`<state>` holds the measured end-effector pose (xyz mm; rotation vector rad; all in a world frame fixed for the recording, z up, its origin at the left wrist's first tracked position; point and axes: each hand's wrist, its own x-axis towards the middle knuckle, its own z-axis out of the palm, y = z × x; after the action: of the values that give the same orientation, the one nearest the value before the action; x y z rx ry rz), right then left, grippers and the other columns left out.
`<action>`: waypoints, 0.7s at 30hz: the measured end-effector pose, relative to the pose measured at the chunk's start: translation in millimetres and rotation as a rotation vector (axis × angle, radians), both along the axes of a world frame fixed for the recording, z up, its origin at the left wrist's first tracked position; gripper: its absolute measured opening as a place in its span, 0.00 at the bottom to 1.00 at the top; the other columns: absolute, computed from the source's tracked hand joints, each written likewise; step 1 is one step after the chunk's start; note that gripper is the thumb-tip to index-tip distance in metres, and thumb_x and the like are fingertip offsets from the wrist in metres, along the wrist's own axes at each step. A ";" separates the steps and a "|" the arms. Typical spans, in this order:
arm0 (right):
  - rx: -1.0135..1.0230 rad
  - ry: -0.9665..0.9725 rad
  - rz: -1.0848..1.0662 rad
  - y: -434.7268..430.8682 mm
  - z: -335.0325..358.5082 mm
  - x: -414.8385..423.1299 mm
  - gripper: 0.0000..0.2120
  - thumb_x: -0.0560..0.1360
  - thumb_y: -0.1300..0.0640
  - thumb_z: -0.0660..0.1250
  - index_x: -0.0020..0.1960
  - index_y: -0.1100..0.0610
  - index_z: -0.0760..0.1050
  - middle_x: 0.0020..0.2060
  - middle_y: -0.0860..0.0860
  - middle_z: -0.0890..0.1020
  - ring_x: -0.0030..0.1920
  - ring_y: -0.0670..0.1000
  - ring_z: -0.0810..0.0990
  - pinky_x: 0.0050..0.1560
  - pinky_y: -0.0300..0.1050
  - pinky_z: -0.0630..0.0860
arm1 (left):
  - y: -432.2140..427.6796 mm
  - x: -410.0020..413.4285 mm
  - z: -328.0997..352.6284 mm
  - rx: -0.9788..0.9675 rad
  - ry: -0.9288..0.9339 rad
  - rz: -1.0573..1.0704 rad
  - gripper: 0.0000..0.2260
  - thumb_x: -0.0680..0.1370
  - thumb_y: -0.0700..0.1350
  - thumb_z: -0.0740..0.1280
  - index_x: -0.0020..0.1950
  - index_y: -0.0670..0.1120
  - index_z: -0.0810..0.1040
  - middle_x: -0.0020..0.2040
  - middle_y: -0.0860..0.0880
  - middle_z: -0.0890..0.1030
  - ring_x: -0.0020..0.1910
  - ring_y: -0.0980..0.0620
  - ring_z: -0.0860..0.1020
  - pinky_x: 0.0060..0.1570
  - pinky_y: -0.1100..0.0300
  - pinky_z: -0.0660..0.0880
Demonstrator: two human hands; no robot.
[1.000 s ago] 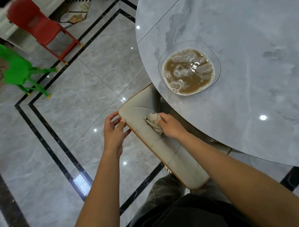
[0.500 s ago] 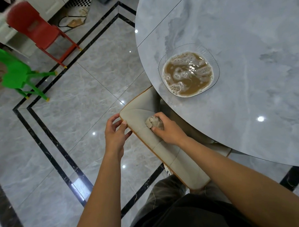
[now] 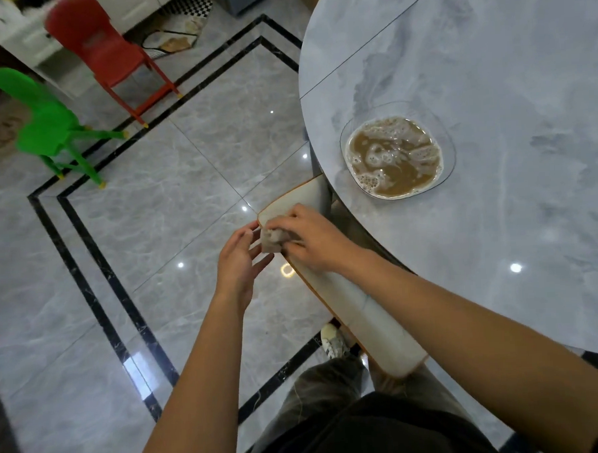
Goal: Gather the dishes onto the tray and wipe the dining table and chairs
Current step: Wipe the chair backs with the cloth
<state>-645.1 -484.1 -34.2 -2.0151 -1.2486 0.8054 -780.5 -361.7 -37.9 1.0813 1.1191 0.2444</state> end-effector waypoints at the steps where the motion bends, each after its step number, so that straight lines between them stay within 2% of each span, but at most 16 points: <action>1: 0.000 -0.034 0.039 -10.8 2.4 -8.5 0.21 0.77 0.57 0.71 0.69 0.48 0.77 0.58 0.52 0.73 0.59 0.55 0.73 0.64 0.53 0.74 | 1.0 -2.0 1.1 -0.004 0.000 -0.006 0.15 0.88 0.48 0.57 0.67 0.48 0.81 0.61 0.48 0.85 0.58 0.49 0.85 0.55 0.50 0.83; 7: -0.105 -0.132 0.200 -112.3 15.2 -46.4 0.21 0.72 0.56 0.72 0.64 0.45 0.78 0.63 0.51 0.71 0.59 0.53 0.68 0.57 0.50 0.74 | -4.7 -4.2 -2.7 0.034 0.086 -0.003 0.10 0.86 0.48 0.64 0.63 0.47 0.81 0.60 0.45 0.84 0.59 0.46 0.84 0.56 0.48 0.83; 11: -0.087 -0.210 0.165 -180.7 8.0 -68.6 0.21 0.68 0.51 0.69 0.61 0.42 0.77 0.61 0.52 0.73 0.56 0.53 0.71 0.51 0.46 0.74 | -24.7 -7.7 -9.2 0.043 0.118 -0.023 0.07 0.85 0.46 0.65 0.61 0.47 0.80 0.59 0.43 0.84 0.59 0.44 0.84 0.58 0.45 0.83; 14: -0.079 -0.175 0.095 -230.3 -1.3 -78.8 0.21 0.68 0.48 0.67 0.61 0.41 0.76 0.60 0.51 0.73 0.57 0.53 0.74 0.52 0.44 0.74 | -44.3 -13.7 -15.2 0.019 0.132 -0.005 0.08 0.86 0.47 0.64 0.62 0.47 0.78 0.59 0.43 0.84 0.59 0.44 0.84 0.59 0.45 0.82; 17: -0.154 -0.117 -0.023 -278.0 -14.9 -71.9 0.20 0.69 0.47 0.65 0.61 0.42 0.76 0.59 0.48 0.72 0.58 0.49 0.71 0.54 0.44 0.73 | -68.6 -19.8 -20.0 0.006 0.140 -0.011 0.12 0.86 0.48 0.63 0.66 0.45 0.74 0.60 0.42 0.83 0.59 0.43 0.83 0.59 0.44 0.81; 19: -0.160 -0.080 -0.232 -296.2 -37.4 -57.6 0.20 0.69 0.50 0.66 0.61 0.44 0.78 0.55 0.48 0.73 0.56 0.49 0.72 0.54 0.46 0.74 | -81.6 -24.0 -21.5 -0.001 0.166 -0.019 0.14 0.85 0.50 0.63 0.68 0.45 0.72 0.60 0.42 0.82 0.58 0.43 0.83 0.58 0.43 0.81; 21: -0.168 -0.039 -0.487 -306.2 -59.5 -43.7 0.21 0.71 0.52 0.70 0.64 0.43 0.77 0.54 0.49 0.75 0.55 0.50 0.74 0.55 0.50 0.77 | -97.8 -27.6 -21.3 -0.027 0.184 -0.050 0.18 0.83 0.53 0.64 0.70 0.45 0.72 0.60 0.42 0.82 0.58 0.42 0.83 0.55 0.45 0.82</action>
<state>-688.9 -790.3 -93.7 -2.3443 -0.6745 0.6474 -808.1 -459.5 -59.2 1.1232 1.2539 0.0912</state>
